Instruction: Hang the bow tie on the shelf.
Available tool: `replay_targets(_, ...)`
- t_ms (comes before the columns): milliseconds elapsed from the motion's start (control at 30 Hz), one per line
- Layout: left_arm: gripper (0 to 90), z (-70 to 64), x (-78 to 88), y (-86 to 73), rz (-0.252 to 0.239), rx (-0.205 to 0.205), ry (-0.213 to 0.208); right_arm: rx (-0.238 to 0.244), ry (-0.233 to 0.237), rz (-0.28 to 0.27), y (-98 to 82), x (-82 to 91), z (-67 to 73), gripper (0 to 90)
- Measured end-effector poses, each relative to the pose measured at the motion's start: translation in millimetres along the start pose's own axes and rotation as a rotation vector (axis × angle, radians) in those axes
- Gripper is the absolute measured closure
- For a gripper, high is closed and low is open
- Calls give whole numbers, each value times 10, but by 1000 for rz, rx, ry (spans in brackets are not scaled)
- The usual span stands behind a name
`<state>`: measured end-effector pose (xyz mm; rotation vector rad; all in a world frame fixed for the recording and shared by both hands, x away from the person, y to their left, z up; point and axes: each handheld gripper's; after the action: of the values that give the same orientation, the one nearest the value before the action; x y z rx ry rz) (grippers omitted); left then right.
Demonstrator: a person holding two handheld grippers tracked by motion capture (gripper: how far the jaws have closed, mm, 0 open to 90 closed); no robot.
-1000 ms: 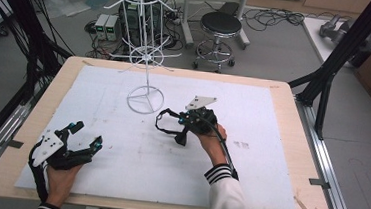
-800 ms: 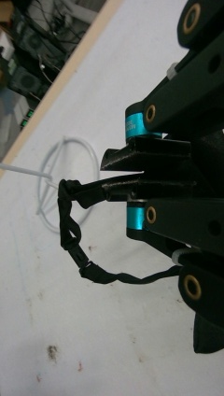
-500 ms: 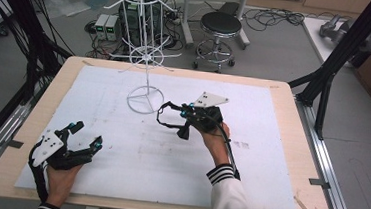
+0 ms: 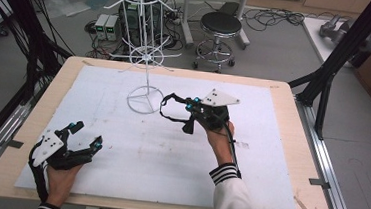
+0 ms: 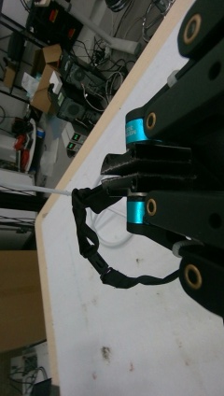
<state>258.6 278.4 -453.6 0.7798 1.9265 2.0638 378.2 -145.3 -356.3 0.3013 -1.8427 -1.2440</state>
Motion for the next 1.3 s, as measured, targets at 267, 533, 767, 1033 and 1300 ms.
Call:
replay_targets(267, 155, -2, -1, 0, -1, 2, -1, -32, -24, -48, 67, 85, -36, 871)
replay_targets(533, 155, -1, -1, 0, -2, 4, -1, -49, -33, -105, 174, 151, -74, 871)
replay_targets(767, 155, 0, 0, 0, -2, 4, -2, -35, -43, -128, 294, 186, -63, 871)
replay_targets(1033, 155, 2, 0, -1, -3, 5, -3, -49, -62, -168, 418, 216, -88, 871)
replay_targets(1300, 155, 6, 3, -2, -2, 5, -5, -67, -93, -165, 534, 107, -176, 871)
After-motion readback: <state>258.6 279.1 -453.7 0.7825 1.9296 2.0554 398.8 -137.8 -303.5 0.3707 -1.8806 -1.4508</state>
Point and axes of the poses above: each handheld gripper's, and its own axes: x roughly backward along the jaws, y roughly out of its top, z roughly to its left, and after that the axes turned 13 degrees about z, right-handed
